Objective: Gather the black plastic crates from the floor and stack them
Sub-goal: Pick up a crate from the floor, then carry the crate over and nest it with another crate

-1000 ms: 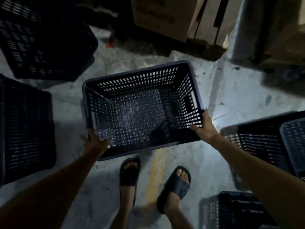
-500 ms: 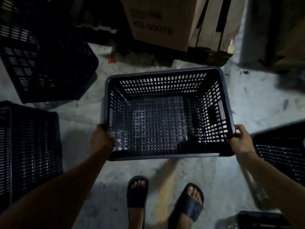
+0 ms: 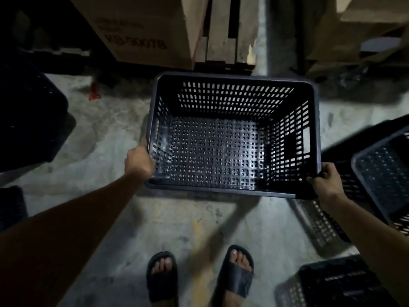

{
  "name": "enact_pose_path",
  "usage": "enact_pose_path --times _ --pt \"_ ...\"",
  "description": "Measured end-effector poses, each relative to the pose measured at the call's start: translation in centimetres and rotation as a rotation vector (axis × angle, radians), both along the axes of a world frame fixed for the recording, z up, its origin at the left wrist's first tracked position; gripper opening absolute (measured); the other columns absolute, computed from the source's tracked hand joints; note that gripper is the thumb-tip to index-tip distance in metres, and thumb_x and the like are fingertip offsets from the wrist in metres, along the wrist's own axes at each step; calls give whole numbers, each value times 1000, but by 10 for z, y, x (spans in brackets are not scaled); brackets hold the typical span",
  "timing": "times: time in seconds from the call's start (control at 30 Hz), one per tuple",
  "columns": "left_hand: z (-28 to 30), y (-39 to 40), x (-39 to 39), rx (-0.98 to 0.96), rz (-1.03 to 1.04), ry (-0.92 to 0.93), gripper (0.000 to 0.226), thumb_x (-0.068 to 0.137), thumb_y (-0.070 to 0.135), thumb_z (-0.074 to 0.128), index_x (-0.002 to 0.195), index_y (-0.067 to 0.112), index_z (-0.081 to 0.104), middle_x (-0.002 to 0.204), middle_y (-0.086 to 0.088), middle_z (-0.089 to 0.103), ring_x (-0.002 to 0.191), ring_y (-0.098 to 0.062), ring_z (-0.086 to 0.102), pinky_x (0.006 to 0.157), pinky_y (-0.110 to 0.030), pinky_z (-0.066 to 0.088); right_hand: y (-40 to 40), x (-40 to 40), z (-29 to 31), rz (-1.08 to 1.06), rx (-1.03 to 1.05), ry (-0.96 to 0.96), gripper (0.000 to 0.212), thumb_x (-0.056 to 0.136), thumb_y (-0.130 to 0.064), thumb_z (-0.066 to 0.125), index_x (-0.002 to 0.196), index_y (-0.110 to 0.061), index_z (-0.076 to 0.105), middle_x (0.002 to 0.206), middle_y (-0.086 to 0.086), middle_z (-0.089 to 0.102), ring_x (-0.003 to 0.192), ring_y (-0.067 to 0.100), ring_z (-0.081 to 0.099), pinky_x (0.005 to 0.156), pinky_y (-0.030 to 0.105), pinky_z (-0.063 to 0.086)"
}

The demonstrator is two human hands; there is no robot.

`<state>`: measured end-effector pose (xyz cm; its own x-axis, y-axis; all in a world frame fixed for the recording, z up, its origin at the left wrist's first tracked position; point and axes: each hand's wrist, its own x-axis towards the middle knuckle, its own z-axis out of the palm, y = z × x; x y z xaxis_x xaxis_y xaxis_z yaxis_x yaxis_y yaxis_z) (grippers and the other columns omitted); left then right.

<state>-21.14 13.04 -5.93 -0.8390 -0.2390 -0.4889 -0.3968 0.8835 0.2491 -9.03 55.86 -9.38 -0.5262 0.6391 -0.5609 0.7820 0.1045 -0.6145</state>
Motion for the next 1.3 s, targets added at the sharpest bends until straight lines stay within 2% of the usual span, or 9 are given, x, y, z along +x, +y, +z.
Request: enact_pose_path --times 0.2,0.4,0.5,0.6,0.83,0.93,1.03,1.13,1.3 --pt "6 10 0 35 -12 -181 75 91 12 56 152 13 13 133 -25 54 117 -44 55 95 -45 48 4 14 13 91 -35 85 42 92 -3 59 133 -2 46 123 25 59 106 28 58 85 32 52" --pt "26 47 29 -82 -114 -218 96 88 30 61 156 26 -6 164 -14 -8 150 -38 8 119 -50 22 -9 58 40 257 -93 117 72 91 -6 63 152 -10 24 139 4 44 128 15 43 105 21 36" --pt "43 77 58 -83 -251 -89 89 86 32 63 156 26 8 164 -13 -1 151 -36 8 120 -53 17 -15 98 56 256 -61 90 76 91 -12 63 154 -11 20 154 13 35 139 25 39 117 41 31" --pt "61 111 94 44 -263 -90 76 88 32 60 153 24 21 161 -11 13 148 -35 18 118 -52 23 -18 151 77 269 -51 65 76 92 -15 63 154 -13 20 156 12 32 142 25 35 117 44 29" --pt "84 172 196 256 -529 -308 62 94 28 55 150 23 30 151 -12 35 137 -32 40 110 -38 36 -18 302 124 -34 -85 -5 85 92 -31 62 156 -26 5 156 11 34 133 29 46 111 48 38" --pt "91 196 244 333 -582 -479 58 94 24 55 148 18 35 146 -15 45 133 -30 46 107 -33 36 -8 381 134 -266 -115 -35 88 91 -38 61 155 -28 2 161 8 21 144 27 31 115 44 32" --pt "93 220 294 320 -642 -658 55 96 28 52 148 21 35 143 -14 49 130 -29 48 105 -30 36 2 452 134 -510 -117 -32 82 92 -24 62 155 -22 10 156 15 31 138 33 40 111 52 38" --pt "86 250 339 302 -643 -758 56 96 33 51 149 25 34 141 -13 50 126 -29 52 103 -33 41 21 512 128 -646 -51 -111 74 90 -14 65 152 -10 23 147 19 45 131 34 48 111 45 38" --pt "61 315 411 361 -428 -838 67 94 46 51 152 29 23 142 -11 51 110 -30 59 85 -39 52 74 593 104 -603 10 -209 61 85 -10 70 139 -3 42 136 22 53 124 31 51 107 34 37"
